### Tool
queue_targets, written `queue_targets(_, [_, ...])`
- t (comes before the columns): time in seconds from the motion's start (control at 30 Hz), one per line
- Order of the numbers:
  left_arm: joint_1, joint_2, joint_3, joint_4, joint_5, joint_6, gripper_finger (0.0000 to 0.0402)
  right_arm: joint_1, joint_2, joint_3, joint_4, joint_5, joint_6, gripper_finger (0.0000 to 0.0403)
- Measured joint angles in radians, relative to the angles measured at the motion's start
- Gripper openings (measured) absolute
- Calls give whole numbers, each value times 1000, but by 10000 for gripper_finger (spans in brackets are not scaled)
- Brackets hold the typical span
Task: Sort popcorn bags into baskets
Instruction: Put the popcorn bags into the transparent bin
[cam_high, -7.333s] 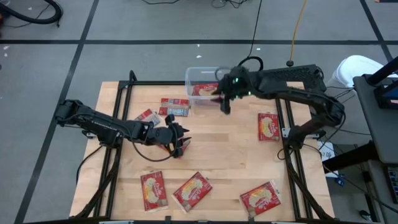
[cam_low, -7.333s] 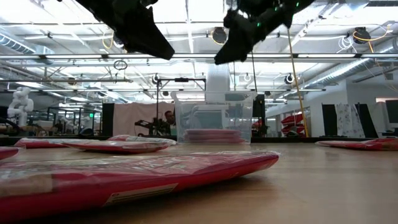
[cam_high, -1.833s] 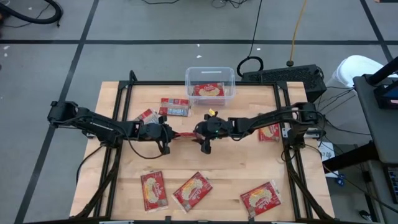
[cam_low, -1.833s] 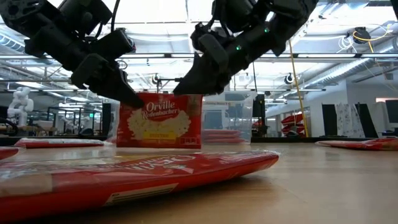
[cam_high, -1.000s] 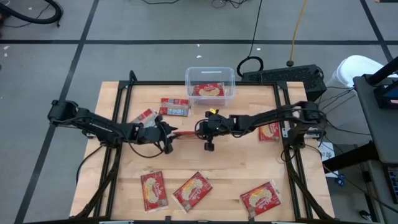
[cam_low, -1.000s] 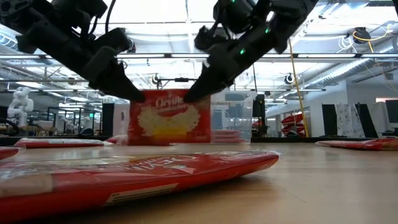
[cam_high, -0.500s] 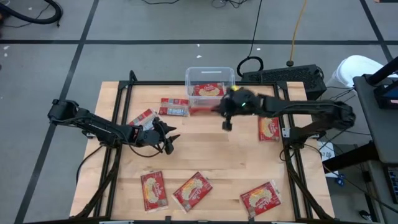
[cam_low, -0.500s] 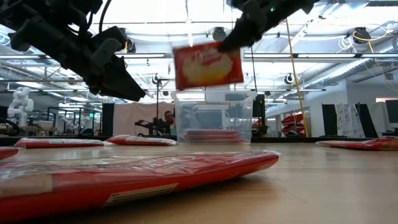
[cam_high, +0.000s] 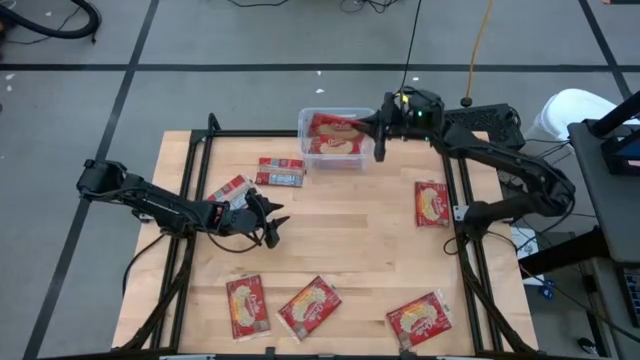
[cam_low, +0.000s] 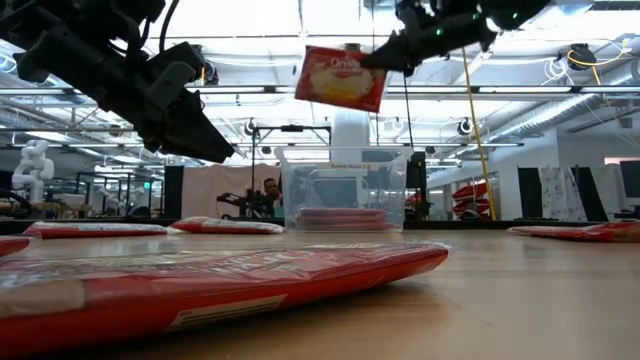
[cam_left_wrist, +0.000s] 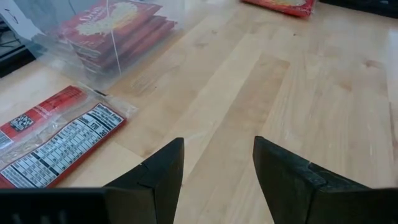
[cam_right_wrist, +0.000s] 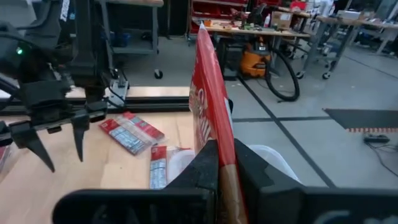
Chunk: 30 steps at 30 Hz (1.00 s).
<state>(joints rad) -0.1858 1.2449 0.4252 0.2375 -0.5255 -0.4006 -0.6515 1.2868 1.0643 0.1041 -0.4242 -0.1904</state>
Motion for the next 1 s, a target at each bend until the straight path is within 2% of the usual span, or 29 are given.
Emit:
queue_targets(0.4, [31,0,0,3,1,4,198,-167,231,157,2,-286,17,10])
queue_targets(0.67, [36,0,0,3,9,6,198,-226,350,169,-25,-314,31,10])
queue_targets(1.0, [36,1,0,5,11,3,198,-230,473,169,-7,-313,20,12])
